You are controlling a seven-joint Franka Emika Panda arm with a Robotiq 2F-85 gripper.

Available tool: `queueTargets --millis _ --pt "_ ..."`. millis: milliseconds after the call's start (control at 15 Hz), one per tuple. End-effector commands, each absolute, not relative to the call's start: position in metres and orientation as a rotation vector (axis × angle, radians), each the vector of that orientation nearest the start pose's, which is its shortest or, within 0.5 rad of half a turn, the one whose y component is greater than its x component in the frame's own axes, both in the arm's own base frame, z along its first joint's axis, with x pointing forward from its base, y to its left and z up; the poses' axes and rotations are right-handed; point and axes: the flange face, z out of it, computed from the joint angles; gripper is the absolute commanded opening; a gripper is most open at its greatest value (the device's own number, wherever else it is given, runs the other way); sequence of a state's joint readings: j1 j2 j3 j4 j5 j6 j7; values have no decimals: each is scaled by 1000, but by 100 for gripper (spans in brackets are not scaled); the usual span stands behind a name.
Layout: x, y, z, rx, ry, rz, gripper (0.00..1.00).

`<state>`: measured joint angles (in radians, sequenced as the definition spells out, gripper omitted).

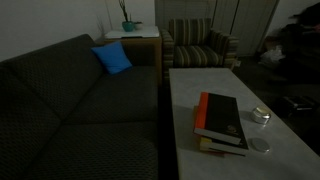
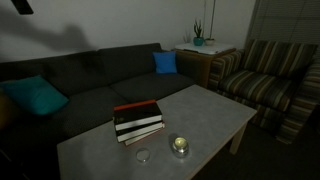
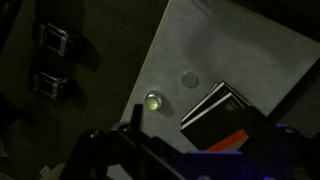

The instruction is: Put the lid on the silver container

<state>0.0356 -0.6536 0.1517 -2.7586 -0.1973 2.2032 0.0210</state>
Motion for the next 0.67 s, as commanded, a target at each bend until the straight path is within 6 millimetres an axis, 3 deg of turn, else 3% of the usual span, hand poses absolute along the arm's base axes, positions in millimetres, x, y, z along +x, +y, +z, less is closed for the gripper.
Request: queueTargets --millis 0,267,600 --pt "341 54 411 -3357 -421 -185 100" --pt "343 52 412 -3388 -419 -206 100" --pt "366 33 380 -3330 -467 -117 100"
